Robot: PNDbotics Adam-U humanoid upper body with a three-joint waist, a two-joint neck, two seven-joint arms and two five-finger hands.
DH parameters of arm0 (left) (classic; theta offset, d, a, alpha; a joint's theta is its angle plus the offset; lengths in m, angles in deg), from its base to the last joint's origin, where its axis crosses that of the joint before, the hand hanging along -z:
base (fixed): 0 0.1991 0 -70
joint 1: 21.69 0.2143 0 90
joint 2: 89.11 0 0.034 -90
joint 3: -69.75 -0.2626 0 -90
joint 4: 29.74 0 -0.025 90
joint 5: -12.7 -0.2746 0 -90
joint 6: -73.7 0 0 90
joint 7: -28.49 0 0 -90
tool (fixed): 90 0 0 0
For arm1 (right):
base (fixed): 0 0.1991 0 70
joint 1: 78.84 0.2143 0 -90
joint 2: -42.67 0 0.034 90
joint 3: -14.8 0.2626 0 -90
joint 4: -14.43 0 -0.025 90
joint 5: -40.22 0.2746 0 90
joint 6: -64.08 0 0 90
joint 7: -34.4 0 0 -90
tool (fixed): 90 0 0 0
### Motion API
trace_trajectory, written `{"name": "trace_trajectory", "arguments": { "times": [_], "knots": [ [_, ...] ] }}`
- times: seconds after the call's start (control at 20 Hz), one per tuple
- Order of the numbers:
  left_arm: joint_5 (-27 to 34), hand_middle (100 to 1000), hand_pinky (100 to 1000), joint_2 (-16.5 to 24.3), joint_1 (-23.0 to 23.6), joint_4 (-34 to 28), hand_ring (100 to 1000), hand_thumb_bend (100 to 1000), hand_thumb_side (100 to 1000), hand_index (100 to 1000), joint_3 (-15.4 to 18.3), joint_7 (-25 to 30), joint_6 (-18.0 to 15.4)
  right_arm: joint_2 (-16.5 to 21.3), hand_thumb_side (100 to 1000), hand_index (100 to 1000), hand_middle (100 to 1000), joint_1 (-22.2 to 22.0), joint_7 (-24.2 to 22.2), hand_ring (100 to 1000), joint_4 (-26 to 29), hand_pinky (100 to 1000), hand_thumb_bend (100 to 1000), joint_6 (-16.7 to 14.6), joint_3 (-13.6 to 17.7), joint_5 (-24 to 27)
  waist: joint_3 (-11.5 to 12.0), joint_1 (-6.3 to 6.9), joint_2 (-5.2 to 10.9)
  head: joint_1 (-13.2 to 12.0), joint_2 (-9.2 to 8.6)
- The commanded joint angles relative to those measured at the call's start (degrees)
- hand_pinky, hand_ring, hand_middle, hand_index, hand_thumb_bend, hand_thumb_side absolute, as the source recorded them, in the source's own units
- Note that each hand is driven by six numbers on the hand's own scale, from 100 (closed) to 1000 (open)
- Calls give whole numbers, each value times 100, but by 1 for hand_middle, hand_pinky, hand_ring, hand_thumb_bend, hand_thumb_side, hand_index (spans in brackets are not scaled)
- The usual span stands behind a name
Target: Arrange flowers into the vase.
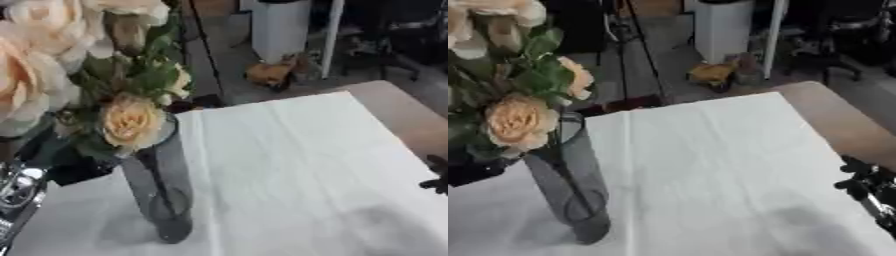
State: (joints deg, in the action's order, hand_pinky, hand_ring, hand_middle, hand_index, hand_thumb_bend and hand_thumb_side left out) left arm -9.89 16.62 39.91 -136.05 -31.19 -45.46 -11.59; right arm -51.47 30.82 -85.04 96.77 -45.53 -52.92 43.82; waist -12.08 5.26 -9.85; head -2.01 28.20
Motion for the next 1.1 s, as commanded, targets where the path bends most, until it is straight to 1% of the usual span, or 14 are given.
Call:
{"name": "trace_trajectory", "arguments": {
  "times": [0.05, 0.3, 0.9, 1.1],
  "knots": [
    [-56, 526, 627, 109, 47, 9, 674, 459, 1000, 714, 14, 70, -4, 147, 531, 700, 383, 60, 1, 970, 124, 660, 471, 10, 44, 4, 6, -5, 112, 6, 7],
    [-86, 529, 629, 90, 103, -33, 677, 477, 1000, 717, 37, 49, -15, 145, 530, 700, 383, 60, 1, 970, 123, 660, 471, 12, 46, 1, 15, -8, 112, 7, 2],
    [-32, 527, 623, 53, 207, -171, 675, 486, 1000, 715, 88, -101, -14, 142, 530, 700, 383, 51, 7, 970, 131, 660, 471, 19, 52, -5, 26, -4, 122, 9, -5],
    [-30, 530, 623, 47, 175, -221, 676, 498, 977, 715, 106, -211, -23, 142, 531, 700, 383, 49, 13, 970, 135, 660, 471, 23, 56, -5, 19, -3, 125, 5, -12]
  ]
}}
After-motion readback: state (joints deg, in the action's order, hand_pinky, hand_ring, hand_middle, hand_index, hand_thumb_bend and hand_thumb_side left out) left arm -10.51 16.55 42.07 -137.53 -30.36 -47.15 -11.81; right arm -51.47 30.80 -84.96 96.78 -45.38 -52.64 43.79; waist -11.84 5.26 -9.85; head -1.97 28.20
